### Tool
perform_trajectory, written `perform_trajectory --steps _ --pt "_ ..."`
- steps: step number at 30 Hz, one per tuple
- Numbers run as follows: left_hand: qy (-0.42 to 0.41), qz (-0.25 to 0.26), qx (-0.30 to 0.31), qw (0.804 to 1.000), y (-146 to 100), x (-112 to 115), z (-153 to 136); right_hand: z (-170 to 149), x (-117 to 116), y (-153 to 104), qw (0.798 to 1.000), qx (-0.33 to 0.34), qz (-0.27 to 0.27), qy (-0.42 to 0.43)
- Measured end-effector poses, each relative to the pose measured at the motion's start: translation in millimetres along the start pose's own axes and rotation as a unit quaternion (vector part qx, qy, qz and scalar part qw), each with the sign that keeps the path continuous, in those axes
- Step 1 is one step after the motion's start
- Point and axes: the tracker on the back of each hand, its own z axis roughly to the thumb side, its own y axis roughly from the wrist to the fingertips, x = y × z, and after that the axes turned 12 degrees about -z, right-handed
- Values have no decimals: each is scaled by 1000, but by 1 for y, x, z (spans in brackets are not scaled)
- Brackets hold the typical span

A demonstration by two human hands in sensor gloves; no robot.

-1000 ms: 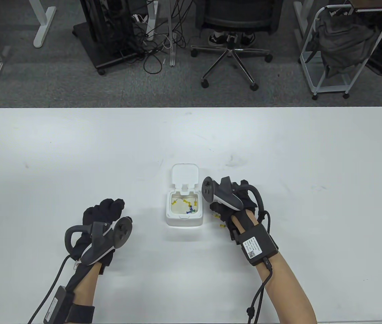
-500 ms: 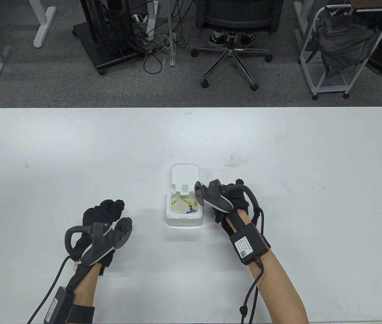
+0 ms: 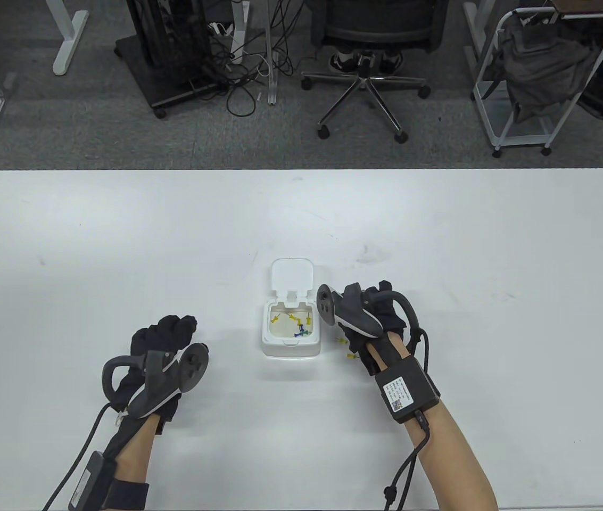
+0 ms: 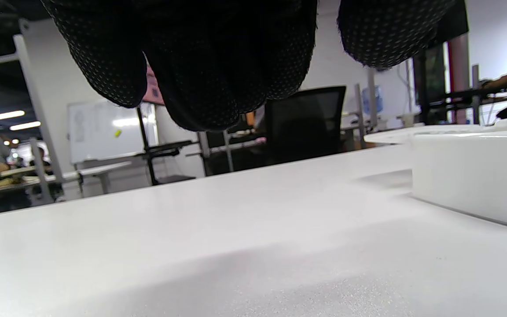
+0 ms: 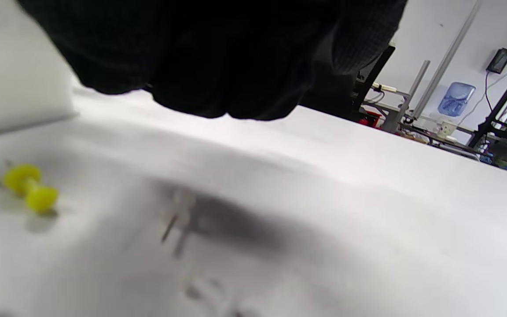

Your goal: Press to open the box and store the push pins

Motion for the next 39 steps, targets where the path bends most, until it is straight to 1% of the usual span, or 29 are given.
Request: perform_trajectory --steps 5,10,17,24,29,34,39 --pt "2 1 1 1000 0 0 0 3 22 0 1000 8 -23 19" --pt "5 0 2 1000 0 0 0 20 39 -2 998 40 -44 21" --pt "5 -1 2 1000 0 0 -1 54 51 -6 994 89 -56 2" --pt "7 -1 4 1000 0 0 0 66 53 -6 993 101 -59 3" --pt "6 1 4 1000 0 0 -1 63 55 -5 994 95 -57 2" --pt "6 -1 4 1000 0 0 0 47 57 -6 995 75 -59 4" --pt "7 0 4 1000 0 0 0 26 51 -7 998 45 -40 -5"
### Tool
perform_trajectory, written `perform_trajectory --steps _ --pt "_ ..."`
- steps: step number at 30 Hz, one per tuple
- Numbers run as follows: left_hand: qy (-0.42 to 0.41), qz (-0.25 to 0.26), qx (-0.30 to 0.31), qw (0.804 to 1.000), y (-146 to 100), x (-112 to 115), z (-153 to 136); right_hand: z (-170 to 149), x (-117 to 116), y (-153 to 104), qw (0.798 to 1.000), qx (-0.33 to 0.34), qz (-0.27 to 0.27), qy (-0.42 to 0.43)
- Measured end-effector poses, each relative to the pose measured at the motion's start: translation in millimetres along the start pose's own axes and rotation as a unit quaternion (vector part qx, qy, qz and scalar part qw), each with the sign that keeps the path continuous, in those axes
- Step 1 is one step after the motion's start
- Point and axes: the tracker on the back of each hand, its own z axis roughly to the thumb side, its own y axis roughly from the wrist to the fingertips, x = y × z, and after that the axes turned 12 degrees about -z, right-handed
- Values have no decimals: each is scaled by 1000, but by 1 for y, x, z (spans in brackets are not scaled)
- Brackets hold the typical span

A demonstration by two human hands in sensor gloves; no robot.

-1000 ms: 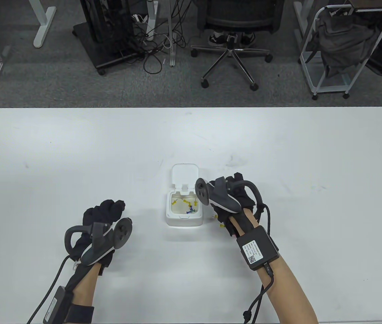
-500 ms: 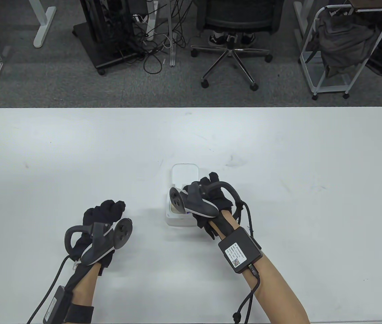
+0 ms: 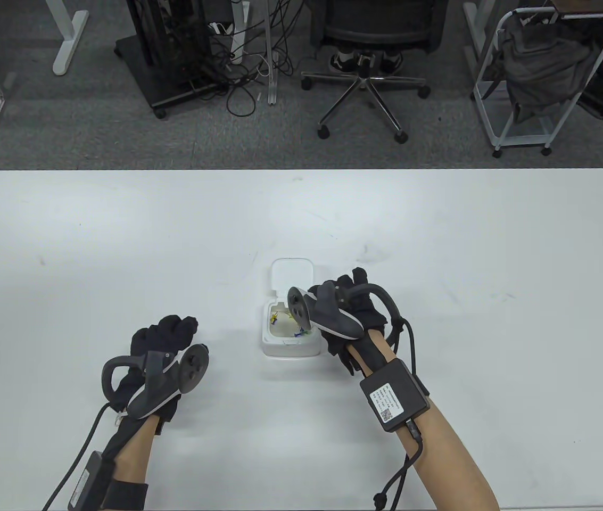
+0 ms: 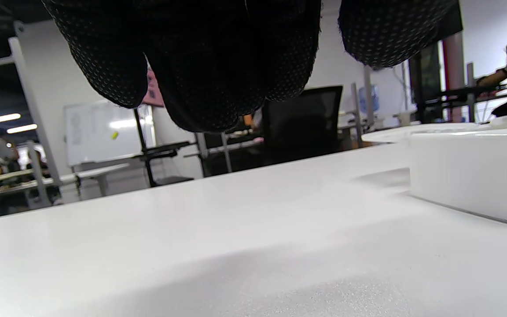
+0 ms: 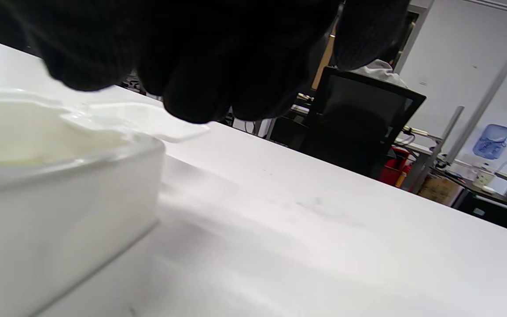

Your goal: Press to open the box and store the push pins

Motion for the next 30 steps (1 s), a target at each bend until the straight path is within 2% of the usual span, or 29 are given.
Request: perform_trajectory --steps 8,16,25,30 --pt "2 -5 0 1000 0 1 1 -26 -27 -8 998 -41 44 -8" --pt "3 -10 1 1000 0 1 1 -38 -53 -16 995 -57 86 -14" --pt "4 -12 1 1000 1 1 1 -39 -71 -18 992 -64 107 -20" --pt "4 -12 1 1000 1 1 1 -35 -75 -16 993 -67 95 -38"
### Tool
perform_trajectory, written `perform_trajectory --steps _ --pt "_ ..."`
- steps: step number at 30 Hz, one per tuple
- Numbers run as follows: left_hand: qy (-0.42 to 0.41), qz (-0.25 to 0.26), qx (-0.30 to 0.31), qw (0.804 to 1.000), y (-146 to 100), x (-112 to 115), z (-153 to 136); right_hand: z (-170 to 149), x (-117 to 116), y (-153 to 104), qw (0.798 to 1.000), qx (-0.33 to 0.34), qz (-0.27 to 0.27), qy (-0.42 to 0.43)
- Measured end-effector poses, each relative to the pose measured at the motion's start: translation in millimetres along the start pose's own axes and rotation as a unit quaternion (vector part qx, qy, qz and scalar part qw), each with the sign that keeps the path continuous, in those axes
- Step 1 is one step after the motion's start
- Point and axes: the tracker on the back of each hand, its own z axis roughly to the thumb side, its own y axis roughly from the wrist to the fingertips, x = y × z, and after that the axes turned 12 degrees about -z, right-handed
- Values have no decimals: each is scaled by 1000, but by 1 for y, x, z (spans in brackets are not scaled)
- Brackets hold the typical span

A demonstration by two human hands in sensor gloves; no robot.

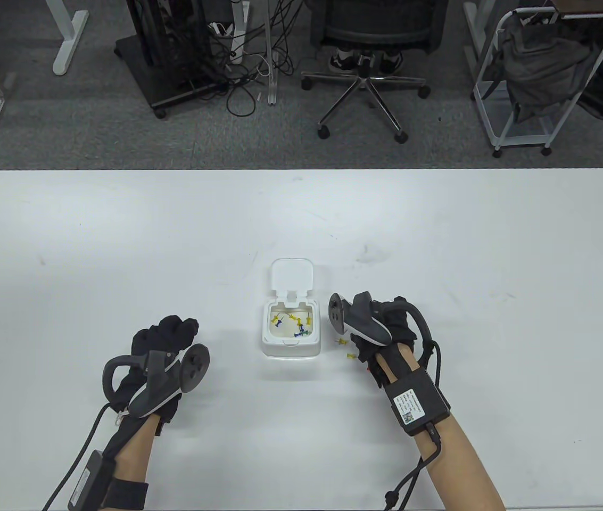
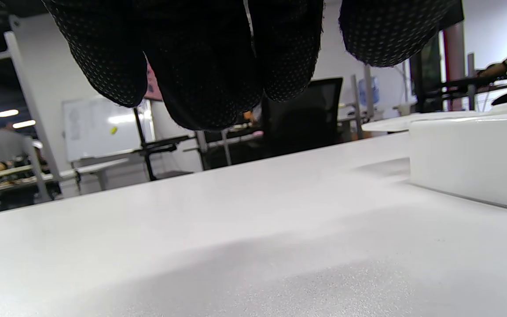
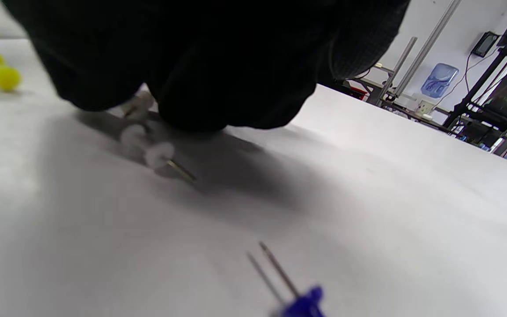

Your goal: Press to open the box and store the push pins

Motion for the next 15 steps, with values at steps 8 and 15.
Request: perform_trajectory --steps 8,15 --pt "1 -2 1 1000 0 1 0 6 -1 1 1000 2 -15 -26" --pt "0 -1 1 1000 0 1 0 4 -2 1 999 0 -33 -19"
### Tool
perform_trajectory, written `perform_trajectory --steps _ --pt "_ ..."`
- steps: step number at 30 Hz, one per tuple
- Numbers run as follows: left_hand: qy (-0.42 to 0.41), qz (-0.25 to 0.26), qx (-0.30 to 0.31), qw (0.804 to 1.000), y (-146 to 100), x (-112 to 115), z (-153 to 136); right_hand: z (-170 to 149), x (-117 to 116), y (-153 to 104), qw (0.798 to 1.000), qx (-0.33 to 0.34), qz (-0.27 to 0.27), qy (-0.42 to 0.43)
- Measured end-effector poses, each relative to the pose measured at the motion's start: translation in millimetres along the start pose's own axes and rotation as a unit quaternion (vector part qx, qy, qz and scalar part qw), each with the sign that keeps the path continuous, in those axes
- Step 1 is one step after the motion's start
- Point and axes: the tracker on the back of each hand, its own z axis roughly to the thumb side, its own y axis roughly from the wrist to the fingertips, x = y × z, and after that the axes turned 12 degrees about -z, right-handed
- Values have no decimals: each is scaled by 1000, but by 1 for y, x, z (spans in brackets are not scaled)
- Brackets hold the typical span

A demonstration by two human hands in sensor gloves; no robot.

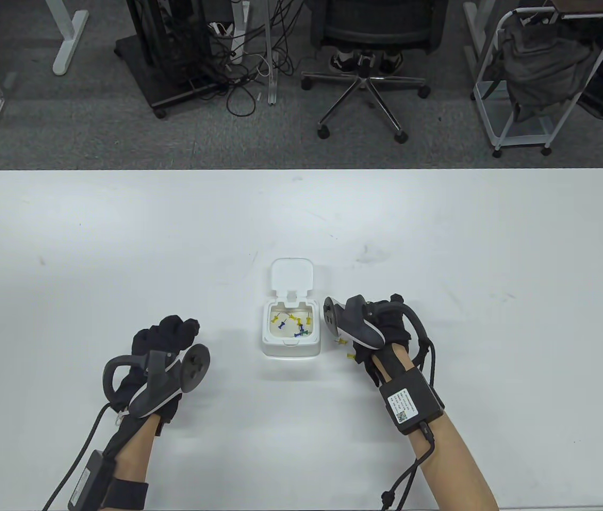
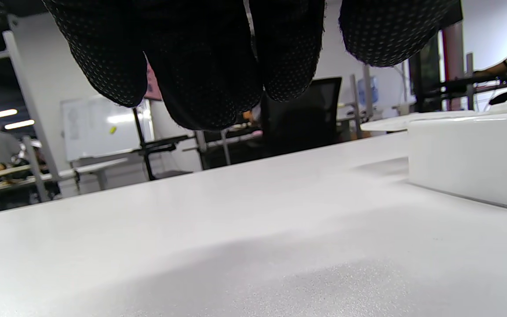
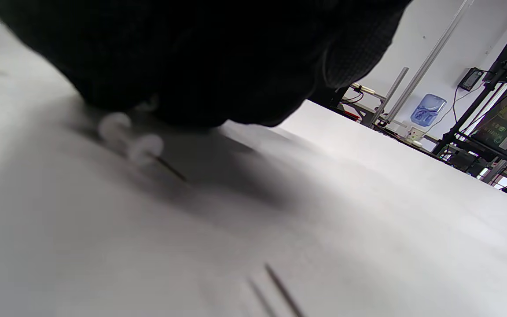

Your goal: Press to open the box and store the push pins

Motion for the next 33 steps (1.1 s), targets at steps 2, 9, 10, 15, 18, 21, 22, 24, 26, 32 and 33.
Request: perform_trajectory --steps 2,9,10,15,18,21,22,24,26,32,33 --pt "0 -1 0 1000 0 0 0 -1 0 0 1000 0 5 1" --pt "-1 -1 0 1000 0 0 0 -2 9 1 999 -2 -18 34" --pt "-1 -1 0 1000 0 1 -1 -2 13 2 999 1 -23 36" --pt "-1 -3 -1 1000 0 1 -1 -4 38 4 998 6 -48 43" --pt "-1 -3 0 1000 0 1 -1 -2 53 6 997 15 -62 40" --pt "-1 -5 1 1000 0 1 0 4 65 5 996 31 -75 33" --pt "0 -6 2 1000 1 1 -1 7 70 5 995 40 -82 36" --pt "0 -6 1 1000 1 1 -1 14 78 4 994 57 -88 39" --pt "-1 -6 1 1000 1 1 -1 22 84 3 992 69 -96 42" --pt "-1 -6 2 1000 1 1 -1 45 94 5 989 96 -97 49" --pt "-1 -6 2 1000 1 1 -1 48 94 5 989 99 -98 50"
